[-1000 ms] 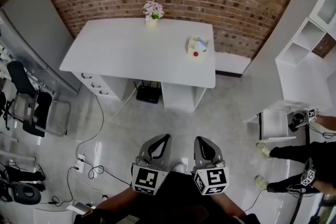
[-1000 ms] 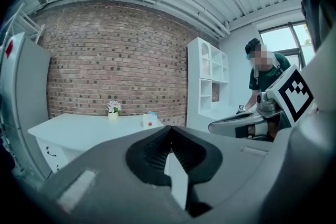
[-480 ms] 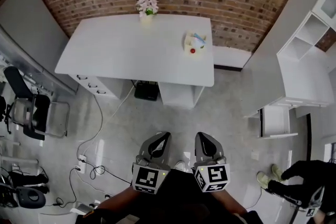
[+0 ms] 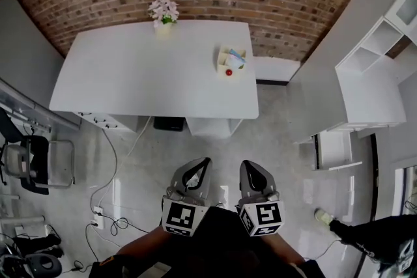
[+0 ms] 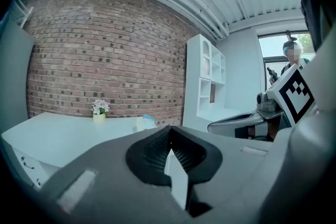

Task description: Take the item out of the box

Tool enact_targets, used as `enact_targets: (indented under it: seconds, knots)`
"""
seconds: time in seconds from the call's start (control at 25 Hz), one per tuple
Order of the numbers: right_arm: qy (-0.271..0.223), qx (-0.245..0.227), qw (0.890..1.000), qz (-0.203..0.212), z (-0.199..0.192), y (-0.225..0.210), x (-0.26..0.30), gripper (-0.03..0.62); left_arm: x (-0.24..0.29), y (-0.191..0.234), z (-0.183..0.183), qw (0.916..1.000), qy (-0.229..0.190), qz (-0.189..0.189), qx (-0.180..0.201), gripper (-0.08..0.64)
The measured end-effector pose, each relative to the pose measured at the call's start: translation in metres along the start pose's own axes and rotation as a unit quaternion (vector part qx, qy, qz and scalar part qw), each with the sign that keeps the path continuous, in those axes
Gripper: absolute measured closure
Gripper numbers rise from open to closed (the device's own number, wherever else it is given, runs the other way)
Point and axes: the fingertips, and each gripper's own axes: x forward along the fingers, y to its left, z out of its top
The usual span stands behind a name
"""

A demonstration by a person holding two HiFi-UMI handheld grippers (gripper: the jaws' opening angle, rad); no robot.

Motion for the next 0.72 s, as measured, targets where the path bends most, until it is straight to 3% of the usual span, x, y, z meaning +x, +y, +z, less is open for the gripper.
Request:
enact_targets:
  seconds: [0.72]
  knots:
    - [-0.022, -0.018, 0.999, -0.034, 0.055, 0.023, 0.105, 0.592, 0.042, 0.112, 0.027, 0.9994, -0.022, -0.028, -0.001, 0.555]
